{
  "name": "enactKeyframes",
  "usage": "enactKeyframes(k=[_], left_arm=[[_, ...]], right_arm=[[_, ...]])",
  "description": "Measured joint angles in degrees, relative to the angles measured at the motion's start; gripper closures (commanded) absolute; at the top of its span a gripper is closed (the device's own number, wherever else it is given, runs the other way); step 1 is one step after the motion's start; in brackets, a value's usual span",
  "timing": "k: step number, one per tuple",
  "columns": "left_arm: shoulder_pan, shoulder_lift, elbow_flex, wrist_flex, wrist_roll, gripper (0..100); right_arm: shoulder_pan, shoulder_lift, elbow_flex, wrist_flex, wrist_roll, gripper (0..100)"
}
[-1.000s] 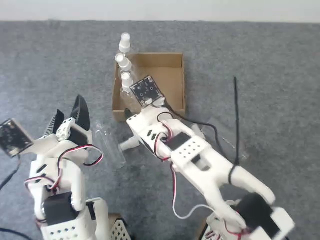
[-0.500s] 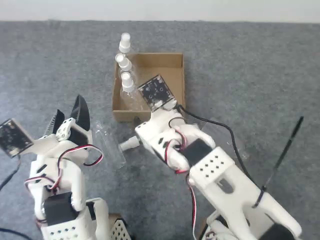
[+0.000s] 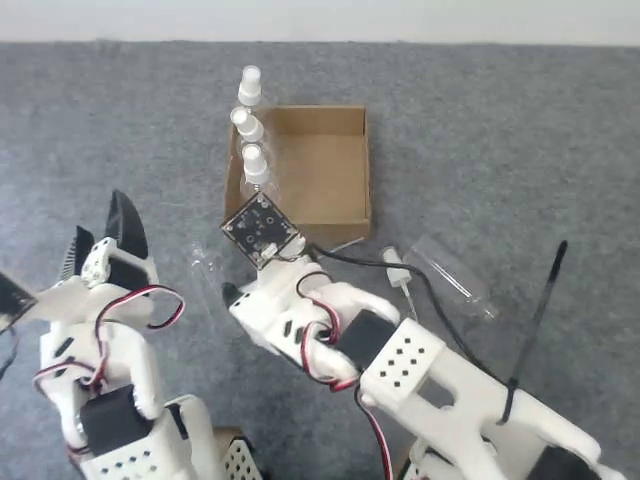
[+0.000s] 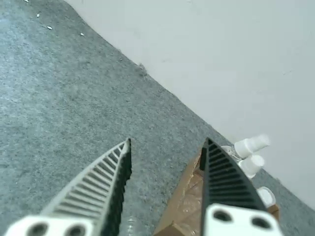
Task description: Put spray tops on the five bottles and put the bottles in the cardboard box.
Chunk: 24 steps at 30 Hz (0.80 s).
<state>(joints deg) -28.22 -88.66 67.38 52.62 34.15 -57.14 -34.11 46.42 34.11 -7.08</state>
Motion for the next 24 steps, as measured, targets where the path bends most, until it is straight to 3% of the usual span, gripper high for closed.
enactKeyframes(k=[10,24], left_arm=[[-3.25,0.09,0.00,-1.76,0.26,79],[-8.35,0.09,0.00,-3.08,2.20,79]], right_arm=[[-2.29,15.65,-0.18,-10.73,-0.18,66.3],[-2.73,30.59,-9.05,-11.69,-0.18,66.3]])
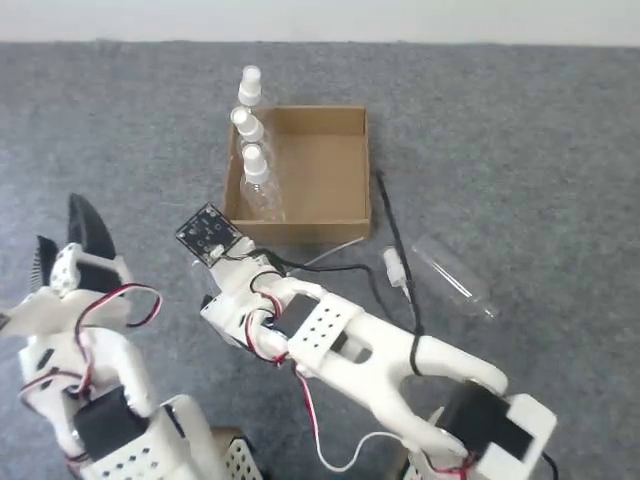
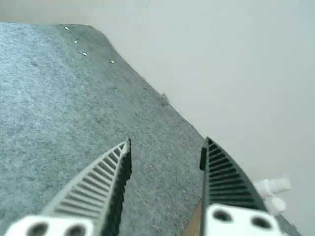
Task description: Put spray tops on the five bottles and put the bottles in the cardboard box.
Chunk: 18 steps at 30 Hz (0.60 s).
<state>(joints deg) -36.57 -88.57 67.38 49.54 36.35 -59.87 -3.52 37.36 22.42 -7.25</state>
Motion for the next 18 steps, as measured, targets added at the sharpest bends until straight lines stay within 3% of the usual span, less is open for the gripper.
enactKeyframes(k=[11,18], left_arm=[[-0.44,0.00,0.00,0.00,0.35,79],[-0.44,0.00,0.00,0.00,0.35,79]], right_arm=[[-1.85,12.31,-7.30,-0.18,-0.09,68.0],[-1.85,14.95,-8.35,-0.18,1.93,94.6]])
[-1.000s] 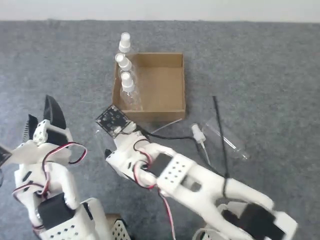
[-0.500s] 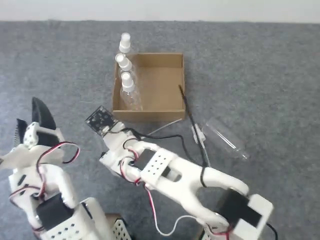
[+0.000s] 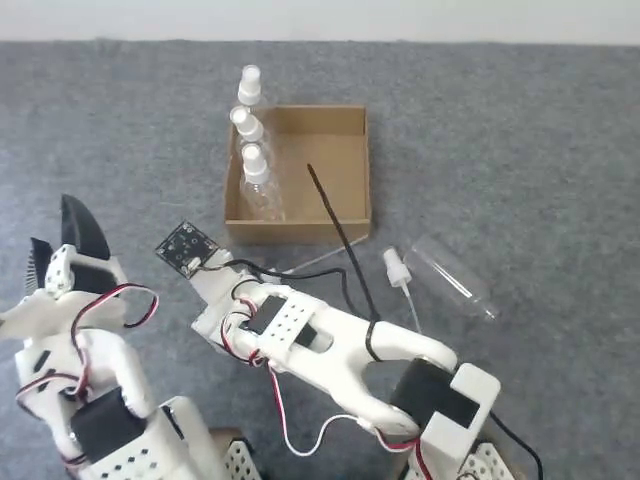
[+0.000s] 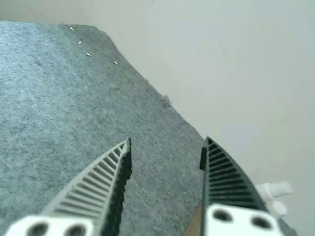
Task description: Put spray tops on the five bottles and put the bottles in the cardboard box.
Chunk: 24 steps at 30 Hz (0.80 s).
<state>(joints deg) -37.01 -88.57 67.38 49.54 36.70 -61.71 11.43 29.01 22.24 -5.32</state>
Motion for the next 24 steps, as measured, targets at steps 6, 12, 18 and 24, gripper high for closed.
enactKeyframes(k=[6,12,18,24], left_arm=[[0.00,0.00,0.00,0.00,0.00,79],[0.00,0.00,0.00,0.00,0.00,79],[0.09,0.00,0.00,0.00,0.00,79],[0.09,0.00,0.00,0.00,0.00,79]], right_arm=[[1.58,0.00,0.00,0.00,2.64,94.9],[2.90,-3.52,2.02,1.67,2.73,95.0],[3.16,-11.16,5.10,6.33,2.73,95.4],[4.31,-17.67,6.51,12.75,3.25,95.4]])
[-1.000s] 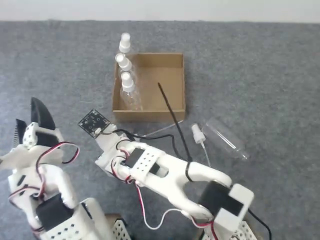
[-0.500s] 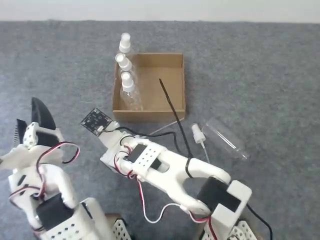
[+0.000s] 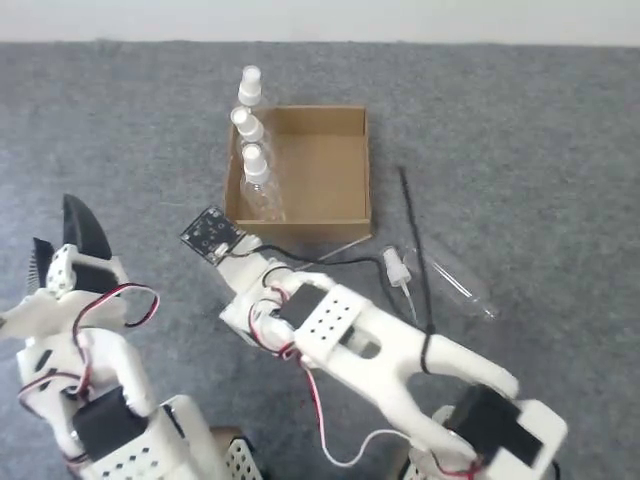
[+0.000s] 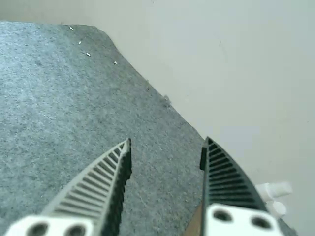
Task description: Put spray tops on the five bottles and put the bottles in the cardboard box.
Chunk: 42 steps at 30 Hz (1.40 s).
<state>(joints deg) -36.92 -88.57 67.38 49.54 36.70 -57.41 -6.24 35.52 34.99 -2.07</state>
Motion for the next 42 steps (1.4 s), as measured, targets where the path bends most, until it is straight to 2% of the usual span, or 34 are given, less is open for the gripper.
enactKeyframes(k=[13,25,33,37,42], left_arm=[[0.00,0.00,0.00,0.00,0.00,79],[0.00,0.00,0.00,0.00,0.00,79],[0.00,0.00,0.00,0.00,0.00,79],[0.00,0.00,0.00,0.00,0.00,79],[0.00,0.00,0.00,0.00,0.00,79]], right_arm=[[5.19,-17.05,0.00,26.11,11.60,95.0],[12.04,-23.74,0.00,43.87,12.75,95.4],[13.89,-23.74,1.67,50.90,12.92,95.0],[13.89,-23.74,6.51,50.90,12.92,94.3],[13.89,-23.74,12.22,46.15,12.92,80.1]])
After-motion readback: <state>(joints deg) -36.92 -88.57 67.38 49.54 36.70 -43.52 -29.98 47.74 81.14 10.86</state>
